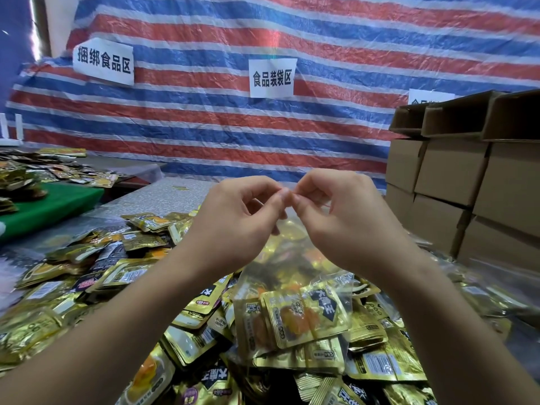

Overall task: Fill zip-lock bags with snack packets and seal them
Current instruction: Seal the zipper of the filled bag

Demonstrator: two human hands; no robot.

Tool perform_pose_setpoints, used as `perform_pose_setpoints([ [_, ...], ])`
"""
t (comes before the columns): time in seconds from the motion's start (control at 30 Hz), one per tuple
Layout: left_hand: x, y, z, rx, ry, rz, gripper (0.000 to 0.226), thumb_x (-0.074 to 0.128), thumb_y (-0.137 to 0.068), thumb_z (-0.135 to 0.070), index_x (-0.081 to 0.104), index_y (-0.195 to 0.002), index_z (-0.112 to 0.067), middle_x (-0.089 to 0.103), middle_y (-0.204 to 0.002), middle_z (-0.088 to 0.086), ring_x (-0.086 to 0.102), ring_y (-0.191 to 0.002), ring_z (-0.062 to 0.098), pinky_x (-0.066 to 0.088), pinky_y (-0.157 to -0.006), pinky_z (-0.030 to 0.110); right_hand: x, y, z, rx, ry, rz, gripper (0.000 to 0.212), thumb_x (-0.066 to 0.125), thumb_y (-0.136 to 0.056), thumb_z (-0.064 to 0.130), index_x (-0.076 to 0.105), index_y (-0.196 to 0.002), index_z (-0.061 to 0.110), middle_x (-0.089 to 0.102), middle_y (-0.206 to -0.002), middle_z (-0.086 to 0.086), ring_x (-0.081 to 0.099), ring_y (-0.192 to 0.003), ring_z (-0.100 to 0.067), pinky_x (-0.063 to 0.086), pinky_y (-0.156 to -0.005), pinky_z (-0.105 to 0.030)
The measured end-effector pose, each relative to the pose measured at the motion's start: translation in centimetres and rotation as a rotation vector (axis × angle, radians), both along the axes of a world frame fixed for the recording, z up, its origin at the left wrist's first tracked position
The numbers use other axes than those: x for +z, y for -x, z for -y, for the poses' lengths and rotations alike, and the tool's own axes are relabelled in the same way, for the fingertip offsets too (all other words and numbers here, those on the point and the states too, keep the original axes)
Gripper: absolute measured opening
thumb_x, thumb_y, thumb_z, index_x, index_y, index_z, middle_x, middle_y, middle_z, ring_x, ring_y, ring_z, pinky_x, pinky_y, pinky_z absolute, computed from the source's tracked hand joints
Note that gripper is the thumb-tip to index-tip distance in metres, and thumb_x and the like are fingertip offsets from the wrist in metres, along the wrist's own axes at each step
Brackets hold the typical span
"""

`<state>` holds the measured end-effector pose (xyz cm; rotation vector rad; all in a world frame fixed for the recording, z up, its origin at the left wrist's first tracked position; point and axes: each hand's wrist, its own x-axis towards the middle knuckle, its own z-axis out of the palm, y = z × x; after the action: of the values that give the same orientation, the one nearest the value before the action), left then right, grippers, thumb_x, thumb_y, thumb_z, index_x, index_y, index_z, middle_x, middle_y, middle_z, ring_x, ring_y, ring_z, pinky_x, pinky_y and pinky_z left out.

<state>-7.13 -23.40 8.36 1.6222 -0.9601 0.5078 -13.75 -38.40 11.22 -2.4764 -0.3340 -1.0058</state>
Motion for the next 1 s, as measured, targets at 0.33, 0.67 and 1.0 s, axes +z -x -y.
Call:
perform_pose_setpoints([
  [0.33, -0.2, -0.5, -0.2, 0.218, 0.211, 0.004, 0.023, 0.064, -0.095, -0.018, 0.070, -0.073, -0.019, 0.067, -0.064, -0.001, 0.062, -0.060, 0.022, 0.050, -0.057, 0.042, 0.6, -0.4, 1.5, -0.068, -0.012, -0.033, 0.016, 0.067, -0.094, 0.029, 0.072, -0.082, 0.020, 0.069, -0.073, 0.008, 0.063, -0.072, -0.010, 0.054, -0.072, -0.039],
  [0.67, 0.3, -1.5, -1.2, 0.291, 0.297, -0.037, 0.021, 0.062, -0.096, -0.018, 0.072, -0.077, -0.017, 0.068, -0.068, -0.005, 0.062, -0.061, 0.012, 0.055, -0.063, 0.033, 1.0, -0.4, 3.4, -0.114, -0.013, -0.036, 0.019, 0.067, -0.094, 0.030, 0.067, -0.075, 0.028, 0.066, -0.071, 0.010, 0.061, -0.070, -0.007, 0.049, -0.062, -0.025],
  [1.0, 0.6, -2.7, -2.4, 0.376, 0.354, -0.028, 0.021, 0.060, -0.097, -0.023, 0.071, -0.079, -0.022, 0.069, -0.073, -0.001, 0.066, -0.071, 0.021, 0.057, -0.070, 0.042, 1.4, -0.4, 4.8, -0.154, 0.006, -0.069, 0.013, 0.066, -0.094, 0.031, 0.065, -0.081, 0.032, 0.064, -0.074, 0.015, 0.057, -0.069, -0.001, 0.039, -0.058, -0.017],
])
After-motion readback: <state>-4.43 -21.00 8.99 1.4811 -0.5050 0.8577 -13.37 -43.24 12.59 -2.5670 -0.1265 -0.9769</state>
